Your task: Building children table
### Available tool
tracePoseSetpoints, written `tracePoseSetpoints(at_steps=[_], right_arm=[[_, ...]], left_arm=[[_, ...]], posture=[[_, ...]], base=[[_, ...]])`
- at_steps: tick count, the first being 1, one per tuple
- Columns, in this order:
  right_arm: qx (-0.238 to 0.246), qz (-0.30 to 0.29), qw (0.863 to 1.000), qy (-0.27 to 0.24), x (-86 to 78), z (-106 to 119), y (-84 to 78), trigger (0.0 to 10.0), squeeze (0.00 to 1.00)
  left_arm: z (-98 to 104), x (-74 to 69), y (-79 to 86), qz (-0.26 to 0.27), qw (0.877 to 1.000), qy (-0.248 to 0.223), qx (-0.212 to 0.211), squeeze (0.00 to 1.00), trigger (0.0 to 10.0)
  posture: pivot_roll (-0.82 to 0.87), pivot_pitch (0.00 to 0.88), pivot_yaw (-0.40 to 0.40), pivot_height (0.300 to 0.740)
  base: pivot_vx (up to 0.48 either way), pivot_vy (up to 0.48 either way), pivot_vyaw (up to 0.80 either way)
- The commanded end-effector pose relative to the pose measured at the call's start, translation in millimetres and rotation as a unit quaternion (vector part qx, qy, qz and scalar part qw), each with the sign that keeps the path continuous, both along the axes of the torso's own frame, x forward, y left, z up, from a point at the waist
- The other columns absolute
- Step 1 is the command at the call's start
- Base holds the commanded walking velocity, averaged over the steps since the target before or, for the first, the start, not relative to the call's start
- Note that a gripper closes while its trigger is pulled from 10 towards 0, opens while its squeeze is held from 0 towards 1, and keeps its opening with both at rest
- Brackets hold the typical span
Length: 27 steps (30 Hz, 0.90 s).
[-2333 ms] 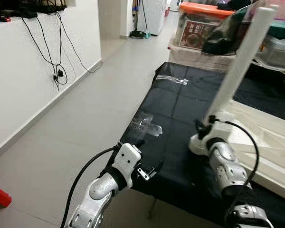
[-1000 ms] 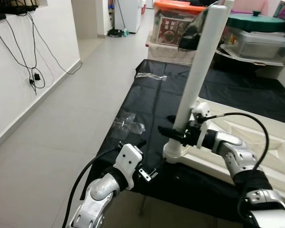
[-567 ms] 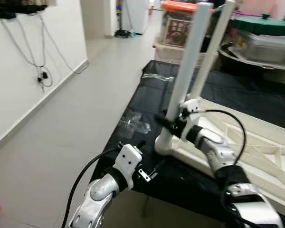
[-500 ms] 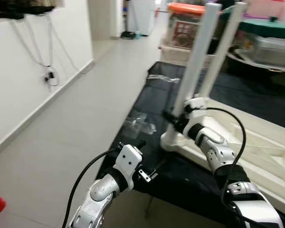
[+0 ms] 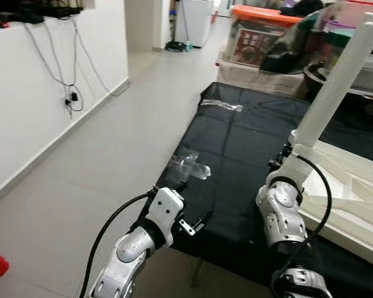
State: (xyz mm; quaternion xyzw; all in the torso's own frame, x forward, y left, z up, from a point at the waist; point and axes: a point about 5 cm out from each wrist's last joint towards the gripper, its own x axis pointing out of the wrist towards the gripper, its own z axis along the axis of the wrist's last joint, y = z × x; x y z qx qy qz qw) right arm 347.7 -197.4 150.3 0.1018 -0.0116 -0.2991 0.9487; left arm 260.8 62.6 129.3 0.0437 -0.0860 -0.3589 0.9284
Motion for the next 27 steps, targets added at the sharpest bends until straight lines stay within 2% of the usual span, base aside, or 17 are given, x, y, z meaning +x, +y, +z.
tracePoseSetpoints(at_steps=[1, 2, 5, 6, 10, 12, 14, 15, 16, 18, 19, 22, 23, 24, 25, 26, 27], right_arm=[[0.036, -0.022, 0.999, -0.005, -1.9, -4, -2.9, 10.0, 0.0], [0.031, 0.005, 0.999, -0.019, 0.8, -2, 2.3, 10.0, 1.0], [0.004, 0.045, 0.998, -0.043, 3.0, 4, 8.1, 10.0, 1.0], [0.001, 0.063, 0.997, -0.055, 3.7, 6, 6.5, 10.0, 0.0], [0.009, 0.126, 0.988, -0.086, 7.5, 10, 2.2, 10.0, 0.0], [0.025, 0.302, 0.95, -0.081, 13.6, 9, -2.3, 10.0, 0.0], [0.025, 0.302, 0.95, -0.081, 13.6, 9, -2.3, 10.0, 0.0], [0.032, 0.357, 0.931, -0.076, 13.6, 9, -1.7, 10.0, 0.0], [0.032, 0.357, 0.931, -0.076, 13.6, 9, -1.7, 10.0, 0.0], [0.011, 0.476, 0.878, -0.055, 11.9, 11, -1.4, 10.0, 0.0], [0.011, 0.476, 0.878, -0.055, 11.9, 11, -1.4, 10.0, 0.0], [-0.008, 0.577, 0.815, -0.04, 9.5, 15, 1.0, 10.0, 0.0], [-0.008, 0.577, 0.815, -0.04, 9.5, 15, 1.0, 10.0, 0.0], [-0.016, 0.62, 0.784, -0.035, 9.2, 18, 4.2, 10.0, 0.0], [-0.016, 0.62, 0.784, -0.035, 9.2, 18, 4.2, 10.0, 0.0], [-0.024, 0.662, 0.749, -0.029, 8.6, 20, 8.8, 10.0, 0.0], [-0.033, 0.712, 0.701, -0.012, 9.0, 23, 15.8, 10.0, 0.0]], left_arm=[[-2, -0.4, -0.6, -0.002, 1.0, 0.004, 0.007, 0.0, 10.0], [-2, -0.4, -0.3, -0.002, 1.0, 0.004, 0.007, 0.0, 10.0], [-1, -0.4, 0.4, -0.002, 1.0, 0.003, 0.007, 0.0, 10.0], [-1, -0.3, 0.6, -0.002, 1.0, 0.003, 0.007, 0.0, 10.0], [-1, 0.0, 0.7, -0.002, 1.0, 0.003, 0.007, 0.0, 10.0], [-1, 0.7, 0.6, -0.002, 1.0, 0.003, 0.006, 0.0, 10.0], [-1, 0.7, 0.6, -0.002, 1.0, 0.003, 0.006, 0.0, 10.0], [-1, 0.9, 0.3, -0.002, 1.0, 0.004, 0.006, 0.0, 10.0], [-1, 0.9, 0.3, -0.002, 1.0, 0.004, 0.006, 0.0, 10.0], [-1, 1.3, -0.5, -0.003, 1.0, 0.003, 0.006, 0.0, 10.0], [-1, 1.3, -0.5, -0.003, 1.0, 0.003, 0.006, 0.0, 10.0], [0, 1.4, -1.5, -0.002, 1.0, 0.002, 0.006, 0.0, 10.0], [0, 1.4, -1.5, -0.002, 1.0, 0.002, 0.006, 0.0, 10.0], [0, 1.3, -1.6, -0.002, 1.0, 0.002, 0.005, 0.0, 10.0], [0, 1.3, -1.6, -0.002, 1.0, 0.002, 0.005, 0.0, 10.0], [0, 1.2, -1.7, -0.002, 1.0, 0.002, 0.005, 0.0, 10.0], [0, 0.6, -1.5, -0.002, 1.0, 0.002, 0.006, 0.0, 10.0]], posture=[[0.12, 0.0, -0.097, 0.74], [0.12, 0.0, -0.096, 0.74], [0.12, 0.0, -0.094, 0.74], [0.12, 0.0, -0.094, 0.74], [0.12, 0.0, -0.094, 0.74], [0.12, 0.0, -0.094, 0.74], [0.12, 0.0, -0.094, 0.74], [0.12, 0.0, -0.094, 0.74], [0.12, 0.0, -0.094, 0.74], [0.12, 0.0, -0.096, 0.74], [0.12, 0.0, -0.096, 0.74], [0.12, 0.0, -0.1, 0.74], [0.12, 0.0, -0.1, 0.74], [0.13, 0.0, -0.103, 0.74], [0.13, 0.0, -0.103, 0.74], [0.13, 0.0, -0.103, 0.74], [0.14, 0.0, -0.106, 0.74]], base=[[0.0, 0.0, 0.0], [0.0, 0.0, 0.0], [0.0, 0.0, 0.0], [0.0, 0.0, 0.0], [0.0, 0.0, 0.0], [0.0, 0.0, 0.0], [0.0, 0.0, 0.0], [0.0, 0.0, 0.0], [0.0, 0.0, 0.0], [0.0, 0.0, 0.0], [0.0, 0.0, 0.0], [0.0, 0.0, 0.0], [0.0, 0.0, 0.0], [0.0, 0.0, 0.0], [0.0, 0.0, 0.0], [0.0, 0.0, 0.0], [0.0, 0.0, 0.0]])
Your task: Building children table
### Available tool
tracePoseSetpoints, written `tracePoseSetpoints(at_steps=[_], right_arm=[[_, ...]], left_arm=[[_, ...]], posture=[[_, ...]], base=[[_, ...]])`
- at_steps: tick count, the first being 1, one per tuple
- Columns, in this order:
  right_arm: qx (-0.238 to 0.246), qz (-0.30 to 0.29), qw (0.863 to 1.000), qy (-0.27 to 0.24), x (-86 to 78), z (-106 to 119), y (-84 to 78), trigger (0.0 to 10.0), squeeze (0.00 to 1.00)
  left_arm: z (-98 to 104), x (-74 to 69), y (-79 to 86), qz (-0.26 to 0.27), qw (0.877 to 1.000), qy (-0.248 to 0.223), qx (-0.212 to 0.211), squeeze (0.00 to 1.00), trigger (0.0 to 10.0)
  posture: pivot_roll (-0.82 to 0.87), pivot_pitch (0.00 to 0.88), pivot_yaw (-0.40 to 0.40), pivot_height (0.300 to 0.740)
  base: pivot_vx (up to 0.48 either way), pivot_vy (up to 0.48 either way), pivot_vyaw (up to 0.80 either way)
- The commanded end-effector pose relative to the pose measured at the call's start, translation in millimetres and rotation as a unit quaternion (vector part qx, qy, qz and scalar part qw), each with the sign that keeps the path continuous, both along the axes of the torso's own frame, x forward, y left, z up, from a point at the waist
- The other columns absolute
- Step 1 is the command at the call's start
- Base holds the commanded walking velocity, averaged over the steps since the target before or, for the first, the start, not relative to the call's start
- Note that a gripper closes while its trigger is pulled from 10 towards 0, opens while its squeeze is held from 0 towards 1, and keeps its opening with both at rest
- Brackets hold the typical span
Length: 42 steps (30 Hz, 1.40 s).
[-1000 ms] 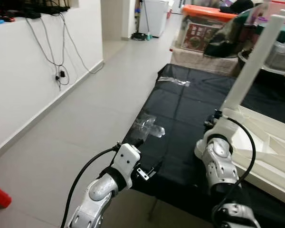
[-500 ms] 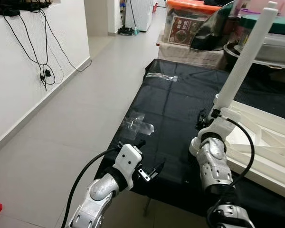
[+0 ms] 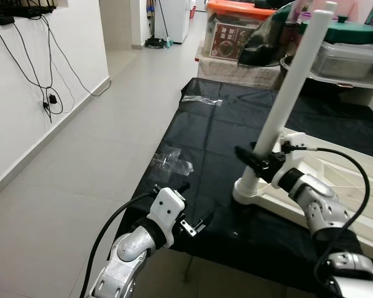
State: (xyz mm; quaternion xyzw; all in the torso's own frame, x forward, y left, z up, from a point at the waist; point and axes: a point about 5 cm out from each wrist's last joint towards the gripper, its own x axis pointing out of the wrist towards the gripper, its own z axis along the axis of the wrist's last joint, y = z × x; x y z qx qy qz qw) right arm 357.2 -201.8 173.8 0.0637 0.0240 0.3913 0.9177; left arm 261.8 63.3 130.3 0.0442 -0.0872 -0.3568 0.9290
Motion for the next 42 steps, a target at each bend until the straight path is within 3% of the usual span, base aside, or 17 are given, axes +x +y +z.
tracePoseSetpoints(at_steps=[1, 7, 8, 10, 16, 18, 20, 23, 25, 26, 27, 29, 32, 37, 38, 41, 42], right_arm=[[-0.021, 0.098, 0.995, 0.012, 0.1, 0, 22.4, 10.0, 0.0], [-0.052, 0.133, 0.99, 0.014, 0.1, -3, 31.2, 9.5, 0.0], [-0.052, 0.146, 0.988, 0.016, -0.6, -3, 32.2, 1.4, 0.0], [-0.046, 0.165, 0.985, 0.018, -2.2, -3, 34.2, 0.0, 0.0], [-0.07, 0.119, 0.99, 0.011, 4.9, -7, 36.6, 0.0, 0.0], [-0.075, 0.035, 0.997, 0.01, 14.0, -9, 33.8, 0.0, 0.0], [-0.059, -0.236, 0.969, 0.039, 31.2, -15, 11.6, 0.0, 0.0], [-0.06, -0.296, 0.952, 0.048, 31.9, -18, 2.9, 0.0, 0.0], [-0.054, -0.387, 0.919, 0.059, 30.0, -21, -13.0, 0.0, 0.0], [-0.038, -0.484, 0.872, 0.064, 24.4, -24, -31.0, 0.0, 0.0], [-0.038, -0.484, 0.872, 0.064, 24.4, -24, -31.0, 0.0, 0.0], [-0.004, -0.612, 0.788, 0.071, 8.4, -30, -50.3, 0.0, 0.0], [0.031, -0.666, 0.742, 0.068, -3.3, -32, -45.1, 0.0, 0.0], [0.05, -0.69, 0.719, 0.066, -9.0, -33, -30.8, 0.0, 0.0], [0.066, -0.651, 0.755, 0.046, -3.6, -31, -9.3, 10.0, 0.22], [0.068, -0.627, 0.776, 0.029, -1.2, -29, -0.5, 10.0, 0.22], [0.076, -0.607, 0.79, 0.026, 0.8, -29, 6.0, 10.0, 1.0]], left_arm=[[-1, -0.8, -2.0, -0.005, 1.0, 0.004, 0.006, 0.0, 10.0], [-2, -2.1, -0.8, -0.005, 1.0, 0.006, 0.007, 0.0, 10.0], [-2, -2.3, -0.6, -0.005, 1.0, 0.006, 0.007, 0.0, 10.0], [-3, -2.4, -0.4, -0.005, 1.0, 0.006, 0.008, 0.0, 10.0], [-3, -2.9, 0.3, -0.005, 1.0, 0.007, 0.009, 0.0, 10.0], [-3, -3.0, 0.6, -0.005, 1.0, 0.007, 0.009, 0.0, 10.0], [-3, -2.9, 0.8, -0.005, 1.0, 0.008, 0.009, 0.0, 10.0], [-3, -2.9, 0.7, -0.005, 1.0, 0.008, 0.01, 0.0, 10.0], [-3, -2.9, 0.6, -0.006, 1.0, 0.009, 0.01, 0.0, 10.0], [-3, -2.9, 0.5, -0.007, 1.0, 0.009, 0.01, 0.0, 10.0], [-3, -2.9, 0.5, -0.007, 1.0, 0.009, 0.01, 0.0, 10.0], [-4, -2.9, 0.0, -0.008, 1.0, 0.01, 0.01, 0.0, 10.0], [-4, -2.6, -0.9, -0.009, 1.0, 0.01, 0.011, 0.0, 10.0], [-5, -2.4, -1.3, -0.009, 1.0, 0.011, 0.011, 0.0, 10.0], [-5, -2.4, -1.3, -0.009, 1.0, 0.011, 0.011, 0.0, 10.0], [-5, -2.5, -1.3, -0.009, 1.0, 0.011, 0.011, 0.0, 10.0], [-5, -2.5, -1.1, -0.009, 1.0, 0.011, 0.011, 0.0, 10.0]], posture=[[0.14, 0.0, -0.106, 0.74], [0.14, 0.0, -0.108, 0.74], [0.14, 0.0, -0.108, 0.74], [0.14, 0.0, -0.108, 0.74], [0.14, 0.0, -0.114, 0.74], [0.14, 0.0, -0.112, 0.74], [0.14, 0.0, -0.109, 0.74], [0.14, 0.0, -0.109, 0.74], [0.14, 0.0, -0.103, 0.74], [0.14, 0.0, -0.103, 0.74], [0.14, 0.0, -0.103, 0.74], [0.13, 0.0, -0.101, 0.74], [0.13, 0.0, -0.1, 0.74], [0.13, 0.0, -0.101, 0.74], [0.13, 0.0, -0.101, 0.74], [0.13, 0.0, -0.101, 0.74], [0.13, 0.0, -0.101, 0.74]], base=[[0.0, 0.0, 0.0], [0.0, 0.0, 0.0], [0.0, 0.0, 0.0], [0.0, 0.0, 0.0], [0.0, 0.0, 0.0], [0.0, 0.0, 0.0], [0.0, 0.0, 0.0], [0.0, 0.0, 0.0], [0.0, 0.0, 0.0], [0.0, 0.0, 0.0], [0.0, 0.0, 0.0], [0.0, 0.0, 0.0], [0.0, 0.0, 0.0], [0.0, 0.0, 0.0], [0.0, 0.0, 0.0], [0.0, 0.0, 0.0], [0.0, 0.0, 0.0]])
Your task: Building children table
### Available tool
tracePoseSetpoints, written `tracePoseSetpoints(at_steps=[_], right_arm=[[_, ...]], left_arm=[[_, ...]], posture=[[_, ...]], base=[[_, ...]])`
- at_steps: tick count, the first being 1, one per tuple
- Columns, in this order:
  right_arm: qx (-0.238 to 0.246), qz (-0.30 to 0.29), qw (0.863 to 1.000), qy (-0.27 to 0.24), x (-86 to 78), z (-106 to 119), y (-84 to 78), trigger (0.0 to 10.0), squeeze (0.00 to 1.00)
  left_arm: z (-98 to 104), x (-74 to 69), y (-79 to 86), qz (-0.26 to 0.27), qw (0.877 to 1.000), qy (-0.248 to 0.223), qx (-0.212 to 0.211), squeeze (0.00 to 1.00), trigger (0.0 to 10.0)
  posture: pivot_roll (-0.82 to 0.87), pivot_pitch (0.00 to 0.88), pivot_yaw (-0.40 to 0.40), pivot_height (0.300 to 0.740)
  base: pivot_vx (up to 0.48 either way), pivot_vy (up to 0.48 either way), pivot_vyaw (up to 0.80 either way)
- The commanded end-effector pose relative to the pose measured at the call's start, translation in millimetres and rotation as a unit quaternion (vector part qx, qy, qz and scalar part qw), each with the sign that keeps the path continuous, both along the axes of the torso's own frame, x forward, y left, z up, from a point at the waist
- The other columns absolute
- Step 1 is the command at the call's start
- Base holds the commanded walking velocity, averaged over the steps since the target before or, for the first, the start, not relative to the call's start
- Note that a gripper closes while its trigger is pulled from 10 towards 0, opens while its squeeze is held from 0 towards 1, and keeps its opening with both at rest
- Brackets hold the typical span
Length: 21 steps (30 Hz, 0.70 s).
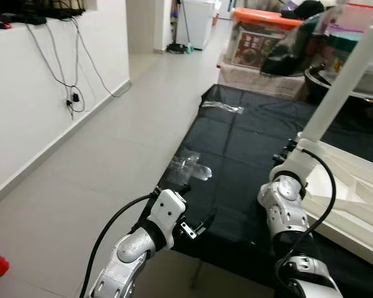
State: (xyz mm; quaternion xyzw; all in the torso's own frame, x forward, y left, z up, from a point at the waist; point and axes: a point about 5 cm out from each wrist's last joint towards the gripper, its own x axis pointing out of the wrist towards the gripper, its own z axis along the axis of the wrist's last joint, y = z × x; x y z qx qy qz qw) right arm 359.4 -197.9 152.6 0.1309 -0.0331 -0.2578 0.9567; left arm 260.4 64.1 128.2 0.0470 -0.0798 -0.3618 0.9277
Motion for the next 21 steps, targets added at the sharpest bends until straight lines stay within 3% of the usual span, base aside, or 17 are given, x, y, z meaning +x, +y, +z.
tracePoseSetpoints(at_steps=[1, 2, 3, 9, 10, 11, 12, 13, 14, 15, 16, 18, 19, 20, 21], right_arm=[[0.015, 0.011, 1.0, 0.002, -1.5, -8, 2.1, 10.0, 1.0], [0.023, 0.029, 0.999, -0.008, 0.1, -9, 4.4, 10.0, 1.0], [0.019, 0.041, 0.999, -0.021, 1.0, -6, 2.3, 10.0, 0.0], [0.027, 0.101, 0.992, -0.064, 4.6, 7, -12.2, 10.0, 0.0], [0.028, 0.172, 0.983, -0.06, 8.3, 9, -9.8, 10.0, 0.0], [0.017, 0.255, 0.965, -0.061, 9.3, 13, -5.7, 10.0, 0.0], [0.008, 0.357, 0.931, -0.07, 5.4, 17, 2.1, 10.0, 0.0], [0.005, 0.42, 0.904, -0.075, 1.2, 20, 8.2, 10.0, 0.0], [0.005, 0.42, 0.904, -0.075, 1.2, 20, 8.2, 10.0, 0.0], [-0.005, 0.479, 0.874, -0.076, -4.4, 21, 14.6, 10.0, 0.0], [-0.005, 0.479, 0.874, -0.076, -4.4, 21, 14.6, 10.0, 0.0], [-0.047, 0.593, 0.801, -0.063, -17.2, 20, 26.9, 10.0, 0.0], [-0.047, 0.593, 0.801, -0.063, -17.2, 20, 26.9, 10.0, 0.0], [-0.068, 0.651, 0.755, -0.051, -22.8, 16, 32.1, 10.0, 0.0], [-0.068, 0.651, 0.755, -0.051, -22.8, 16, 32.1, 10.0, 0.0]], left_arm=[[-3, -1.2, -1.9, -0.005, 1.0, 0.005, 0.005, 0.0, 10.0], [-3, -1.2, -1.8, -0.005, 1.0, 0.005, 0.005, 0.0, 10.0], [-4, -1.1, -1.9, -0.006, 1.0, 0.006, 0.004, 0.0, 10.0], [-4, -0.8, -2.1, -0.006, 1.0, 0.007, 0.004, 0.0, 10.0], [-5, -0.6, -2.4, -0.007, 1.0, 0.007, 0.004, 0.0, 10.0], [-5, -0.3, -3.6, -0.008, 1.0, 0.008, 0.004, 0.0, 10.0], [-5, -0.2, -4.9, -0.011, 1.0, 0.007, 0.004, 0.0, 10.0], [-4, 0.1, -5.9, -0.012, 1.0, 0.006, 0.004, 0.0, 10.0], [-4, 0.1, -5.9, -0.012, 1.0, 0.006, 0.004, 0.0, 10.0], [-4, 0.4, -6.5, -0.013, 1.0, 0.006, 0.004, 0.0, 10.0], [-4, 0.4, -6.5, -0.013, 1.0, 0.006, 0.004, 0.0, 10.0], [-3, 1.1, -7.4, -0.012, 1.0, 0.004, 0.004, 0.0, 10.0], [-3, 1.1, -7.4, -0.012, 1.0, 0.004, 0.004, 0.0, 10.0], [-3, 1.4, -7.7, -0.011, 1.0, 0.003, 0.004, 0.0, 10.0], [-3, 1.4, -7.7, -0.011, 1.0, 0.003, 0.004, 0.0, 10.0]], posture=[[0.13, 0.0, -0.101, 0.74], [0.13, 0.0, -0.101, 0.74], [0.12, 0.0, -0.105, 0.74], [0.11, 0.0, -0.101, 0.74], [0.11, 0.0, -0.097, 0.74], [0.1, 0.0, -0.095, 0.74], [0.1, 0.0, -0.095, 0.74], [0.11, 0.0, -0.097, 0.74], [0.11, 0.0, -0.097, 0.74], [0.11, 0.0, -0.098, 0.74], [0.11, 0.0, -0.098, 0.74], [0.12, 0.0, -0.109, 0.74], [0.12, 0.0, -0.109, 0.74], [0.12, 0.0, -0.109, 0.74], [0.12, 0.0, -0.109, 0.74]], base=[[0.0, 0.0, 0.0], [0.0, 0.0, 0.0], [0.0, 0.0, 0.0], [0.0, 0.0, 0.0], [0.0, 0.0, 0.0], [0.0, 0.0, 0.0], [0.0, 0.0, 0.0], [0.0, 0.0, 0.0], [0.0, 0.0, 0.0], [0.0, 0.0, 0.0], [0.0, 0.0, 0.0], [0.0, 0.0, 0.0], [0.0, 0.0, 0.0], [0.0, 0.0, 0.0], [0.0, 0.0, 0.0]])
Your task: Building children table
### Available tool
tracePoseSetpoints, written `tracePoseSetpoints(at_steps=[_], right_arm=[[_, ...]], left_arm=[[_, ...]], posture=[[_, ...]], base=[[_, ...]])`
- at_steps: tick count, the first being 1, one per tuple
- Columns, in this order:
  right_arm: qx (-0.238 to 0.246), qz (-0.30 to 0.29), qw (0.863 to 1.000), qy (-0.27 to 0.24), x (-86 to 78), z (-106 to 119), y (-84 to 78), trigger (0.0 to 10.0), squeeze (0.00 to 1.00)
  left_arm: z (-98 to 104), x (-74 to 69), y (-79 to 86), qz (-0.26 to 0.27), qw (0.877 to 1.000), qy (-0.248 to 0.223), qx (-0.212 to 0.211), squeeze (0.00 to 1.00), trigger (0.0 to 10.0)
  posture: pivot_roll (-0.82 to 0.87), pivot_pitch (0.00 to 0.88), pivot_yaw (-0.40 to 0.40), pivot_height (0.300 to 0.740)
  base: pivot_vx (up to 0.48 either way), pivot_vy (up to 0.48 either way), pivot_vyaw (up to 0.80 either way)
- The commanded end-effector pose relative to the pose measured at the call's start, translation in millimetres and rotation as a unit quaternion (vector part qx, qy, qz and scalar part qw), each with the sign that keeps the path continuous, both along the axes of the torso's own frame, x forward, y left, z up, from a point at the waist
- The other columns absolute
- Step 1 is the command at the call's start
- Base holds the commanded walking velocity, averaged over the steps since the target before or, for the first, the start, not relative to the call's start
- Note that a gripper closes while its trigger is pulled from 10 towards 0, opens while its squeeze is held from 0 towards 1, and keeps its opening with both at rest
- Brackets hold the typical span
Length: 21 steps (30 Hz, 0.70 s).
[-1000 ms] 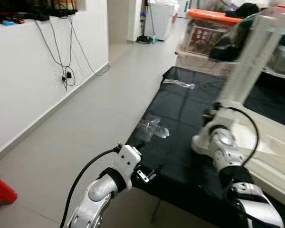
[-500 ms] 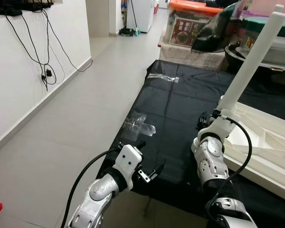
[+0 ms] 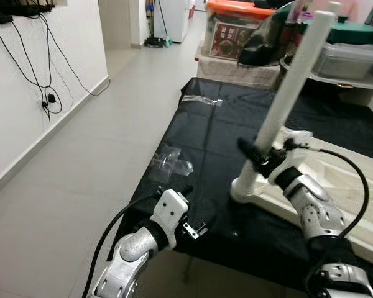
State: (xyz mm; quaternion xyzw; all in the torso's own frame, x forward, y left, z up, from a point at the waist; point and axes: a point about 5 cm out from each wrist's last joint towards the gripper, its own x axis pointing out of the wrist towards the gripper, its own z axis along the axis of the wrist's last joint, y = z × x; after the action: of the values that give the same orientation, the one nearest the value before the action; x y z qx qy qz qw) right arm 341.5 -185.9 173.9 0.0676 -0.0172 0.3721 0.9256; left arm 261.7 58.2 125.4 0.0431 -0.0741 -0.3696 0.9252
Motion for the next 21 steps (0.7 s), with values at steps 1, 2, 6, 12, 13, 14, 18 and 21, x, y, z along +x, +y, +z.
tracePoseSetpoints(at_steps=[1, 2, 6, 12, 13, 14, 18, 21], right_arm=[[-0.007, 0.092, 0.996, 0.008, -4.3, -4, 21.7, 10.0, 0.0], [-0.006, 0.106, 0.994, 0.01, -3.6, -3, 22.1, 10.0, 0.0], [-0.016, 0.193, 0.981, 0.011, -3.2, 5, 29.4, 10.0, 0.0], [-0.031, 0.209, 0.977, 0.016, 0.1, 5, 35.0, 0.0, 0.0], [-0.031, 0.209, 0.977, 0.016, 0.1, 5, 35.0, 0.0, 0.0], [-0.03, 0.206, 0.978, 0.017, 0.6, 4, 37.4, 0.0, 0.0], [-0.041, 0.059, 0.997, 0.006, 16.8, -5, 36.1, 0.0, 0.0], [-0.034, -0.069, 0.997, 0.023, 28.6, -10, 24.7, 0.0, 0.0]], left_arm=[[0, 0.1, -2.0, -0.002, 1.0, -0.005, 0.005, 0.0, 10.0], [0, 0.0, -2.1, -0.002, 1.0, -0.005, 0.005, 0.0, 10.0], [0, -0.2, -1.4, -0.004, 1.0, -0.004, 0.005, 0.0, 10.0], [0, -0.5, -0.6, -0.004, 1.0, -0.004, 0.005, 0.0, 10.0], [0, -0.5, -0.6, -0.004, 1.0, -0.004, 0.005, 0.0, 10.0], [0, -0.7, -0.1, -0.004, 1.0, -0.004, 0.005, 0.0, 10.0], [1, -0.9, 1.1, -0.002, 1.0, -0.004, 0.006, 0.0, 10.0], [0, -0.7, 1.4, -0.003, 1.0, -0.003, 0.006, 0.0, 10.0]], posture=[[0.12, 0.0, -0.111, 0.74], [0.12, 0.0, -0.111, 0.74], [0.13, 0.0, -0.108, 0.74], [0.14, 0.0, -0.116, 0.74], [0.14, 0.0, -0.116, 0.74], [0.14, 0.0, -0.116, 0.74], [0.14, 0.0, -0.113, 0.74], [0.14, 0.0, -0.109, 0.74]], base=[[0.0, 0.0, 0.0], [0.0, 0.0, 0.0], [0.0, 0.0, 0.0], [0.0, 0.0, 0.0], [0.0, 0.0, 0.0], [0.0, 0.0, 0.0], [0.0, 0.0, 0.0], [0.0, 0.0, 0.0]])
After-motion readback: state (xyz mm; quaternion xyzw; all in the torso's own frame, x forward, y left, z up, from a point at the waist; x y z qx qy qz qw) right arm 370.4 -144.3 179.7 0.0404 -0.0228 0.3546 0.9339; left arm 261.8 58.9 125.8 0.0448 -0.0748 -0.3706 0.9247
